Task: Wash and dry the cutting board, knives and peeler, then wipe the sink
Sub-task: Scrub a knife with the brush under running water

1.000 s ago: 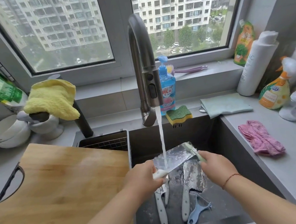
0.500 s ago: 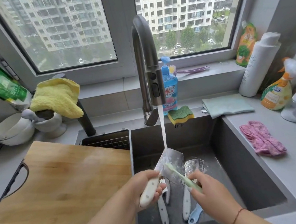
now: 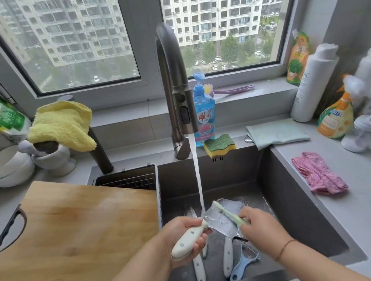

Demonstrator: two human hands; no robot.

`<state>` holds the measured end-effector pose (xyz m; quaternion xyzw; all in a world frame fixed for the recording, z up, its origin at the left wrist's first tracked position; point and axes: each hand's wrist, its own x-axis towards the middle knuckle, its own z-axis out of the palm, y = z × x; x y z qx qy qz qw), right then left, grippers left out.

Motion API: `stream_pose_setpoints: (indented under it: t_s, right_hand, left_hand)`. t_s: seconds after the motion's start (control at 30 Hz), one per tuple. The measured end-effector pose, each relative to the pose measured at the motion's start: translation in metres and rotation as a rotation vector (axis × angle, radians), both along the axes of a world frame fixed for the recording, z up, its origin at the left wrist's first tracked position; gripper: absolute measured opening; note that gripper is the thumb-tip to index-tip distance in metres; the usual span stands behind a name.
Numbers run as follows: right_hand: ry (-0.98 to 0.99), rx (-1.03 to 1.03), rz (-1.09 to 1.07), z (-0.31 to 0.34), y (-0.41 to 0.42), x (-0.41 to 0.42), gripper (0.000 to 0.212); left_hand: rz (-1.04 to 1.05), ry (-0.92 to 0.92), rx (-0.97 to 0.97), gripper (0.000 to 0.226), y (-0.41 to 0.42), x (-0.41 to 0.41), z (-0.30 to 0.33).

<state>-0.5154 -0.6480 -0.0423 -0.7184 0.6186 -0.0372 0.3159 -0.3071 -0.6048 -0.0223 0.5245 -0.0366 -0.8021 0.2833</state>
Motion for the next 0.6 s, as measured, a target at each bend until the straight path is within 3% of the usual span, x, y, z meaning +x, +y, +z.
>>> stream_pose_setpoints:
  t_s: [0.13,0.23,0.3,0.43,0.6]
  right_hand:
    - [0.138,-0.027,-0.061,-0.012,-0.028,-0.008,0.013]
    - [0.153,0.033,-0.134,-0.02,-0.033,-0.003,0.005]
    - [-0.055,0.135,-0.238,-0.022,-0.03,0.008,0.011]
    - [-0.684,0.545,-0.592,-0.023,-0.018,0.037,0.024]
    - [-0.89,0.792,-0.726,-0.014,-0.017,0.067,0.044]
  left_hand:
    - [-0.008,-0.055,-0.042,0.026,0.001,0.005,0.006]
    - [-0.028,-0.246,-0.105,0.023,0.003,0.007,0.009]
    - [-0.01,-0.388,-0.171,0.021,0.005,0.008,0.015]
    - [0.073,-0.561,-0.269,0.023,0.009,0.017,0.027]
    - [0.158,-0.604,-0.396,0.019,0.018,0.037,0.04]
